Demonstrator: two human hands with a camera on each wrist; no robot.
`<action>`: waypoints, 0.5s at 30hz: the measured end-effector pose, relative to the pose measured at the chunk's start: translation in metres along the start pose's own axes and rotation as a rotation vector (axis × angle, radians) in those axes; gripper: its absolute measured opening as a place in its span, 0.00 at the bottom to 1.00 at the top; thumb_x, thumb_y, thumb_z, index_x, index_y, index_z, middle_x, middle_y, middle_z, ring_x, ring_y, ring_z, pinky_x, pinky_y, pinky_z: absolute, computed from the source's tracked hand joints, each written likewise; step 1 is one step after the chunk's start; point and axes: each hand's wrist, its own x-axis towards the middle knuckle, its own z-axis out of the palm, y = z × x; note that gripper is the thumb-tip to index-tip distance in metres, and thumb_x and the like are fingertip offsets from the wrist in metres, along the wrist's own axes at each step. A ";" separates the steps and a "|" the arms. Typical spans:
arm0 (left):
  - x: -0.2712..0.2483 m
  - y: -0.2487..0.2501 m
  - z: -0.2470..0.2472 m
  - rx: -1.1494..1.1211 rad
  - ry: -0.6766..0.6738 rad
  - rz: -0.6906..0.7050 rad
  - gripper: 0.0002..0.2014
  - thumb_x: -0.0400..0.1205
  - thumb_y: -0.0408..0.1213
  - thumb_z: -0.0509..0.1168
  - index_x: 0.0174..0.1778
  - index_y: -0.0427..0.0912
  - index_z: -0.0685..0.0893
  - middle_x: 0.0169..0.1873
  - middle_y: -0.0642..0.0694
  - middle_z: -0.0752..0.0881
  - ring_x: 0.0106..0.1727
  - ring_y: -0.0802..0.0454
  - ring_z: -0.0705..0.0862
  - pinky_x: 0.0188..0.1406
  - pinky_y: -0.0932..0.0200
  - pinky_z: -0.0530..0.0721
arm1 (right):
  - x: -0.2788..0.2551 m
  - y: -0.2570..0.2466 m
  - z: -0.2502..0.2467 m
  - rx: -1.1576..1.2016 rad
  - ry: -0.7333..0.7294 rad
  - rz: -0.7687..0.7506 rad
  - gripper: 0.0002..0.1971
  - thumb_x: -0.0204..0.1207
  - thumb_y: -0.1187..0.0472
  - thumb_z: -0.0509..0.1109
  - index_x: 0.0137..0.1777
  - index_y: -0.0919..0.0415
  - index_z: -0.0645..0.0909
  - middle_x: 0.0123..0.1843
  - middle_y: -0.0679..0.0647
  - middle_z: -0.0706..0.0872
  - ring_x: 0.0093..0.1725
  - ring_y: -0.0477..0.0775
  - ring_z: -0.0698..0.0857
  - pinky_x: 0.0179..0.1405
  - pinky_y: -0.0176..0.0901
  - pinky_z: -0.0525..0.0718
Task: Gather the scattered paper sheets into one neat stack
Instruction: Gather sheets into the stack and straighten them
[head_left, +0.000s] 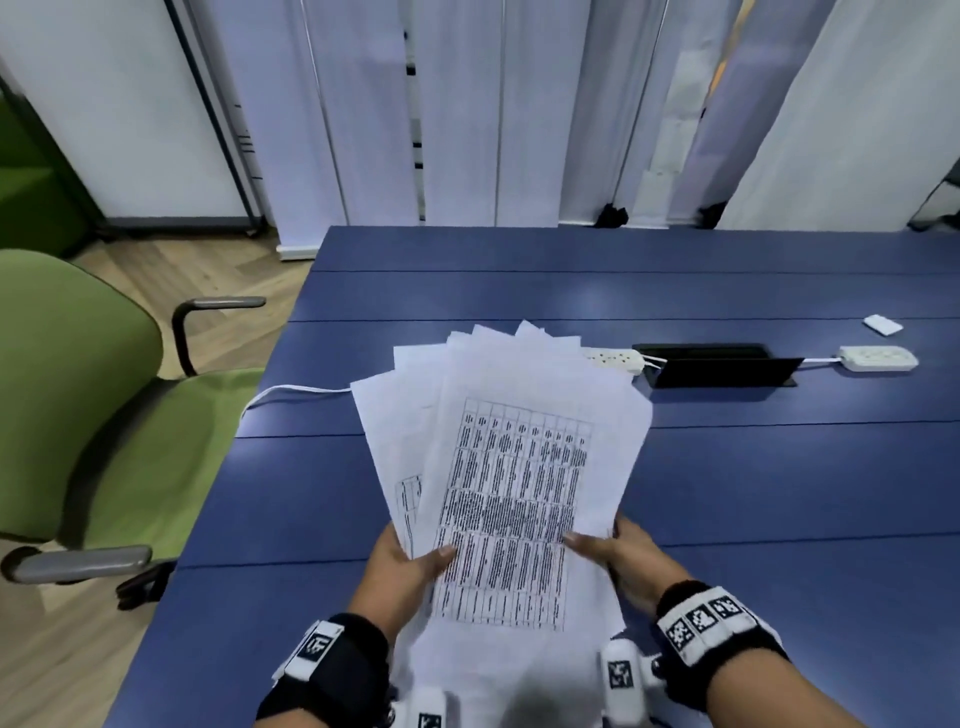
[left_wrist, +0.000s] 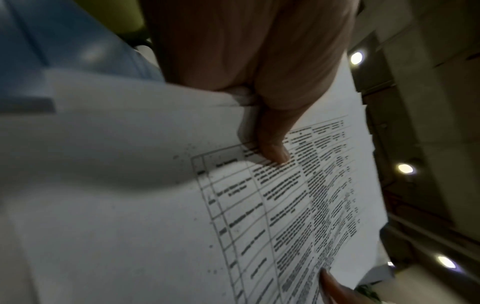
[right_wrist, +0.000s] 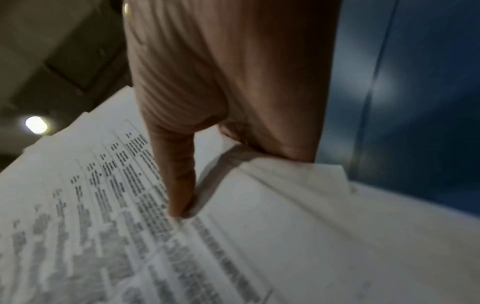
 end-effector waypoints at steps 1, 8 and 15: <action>0.001 0.009 0.006 -0.012 -0.017 0.031 0.17 0.76 0.26 0.72 0.55 0.48 0.78 0.52 0.51 0.87 0.54 0.56 0.85 0.53 0.63 0.83 | -0.007 -0.018 -0.003 0.038 -0.031 -0.037 0.49 0.37 0.53 0.92 0.62 0.70 0.80 0.56 0.63 0.90 0.56 0.59 0.89 0.51 0.46 0.88; 0.002 0.075 0.041 0.113 0.057 0.193 0.24 0.70 0.44 0.80 0.23 0.33 0.74 0.13 0.42 0.77 0.18 0.54 0.76 0.29 0.65 0.83 | -0.046 -0.116 -0.001 0.110 0.133 -0.442 0.14 0.65 0.70 0.79 0.50 0.64 0.84 0.44 0.55 0.93 0.46 0.51 0.92 0.47 0.40 0.89; 0.011 0.078 0.051 0.052 -0.017 0.265 0.11 0.65 0.31 0.80 0.32 0.27 0.88 0.27 0.53 0.89 0.32 0.56 0.90 0.35 0.71 0.84 | -0.060 -0.118 -0.010 0.054 0.169 -0.416 0.05 0.69 0.80 0.73 0.43 0.76 0.82 0.26 0.51 0.89 0.27 0.46 0.88 0.24 0.29 0.83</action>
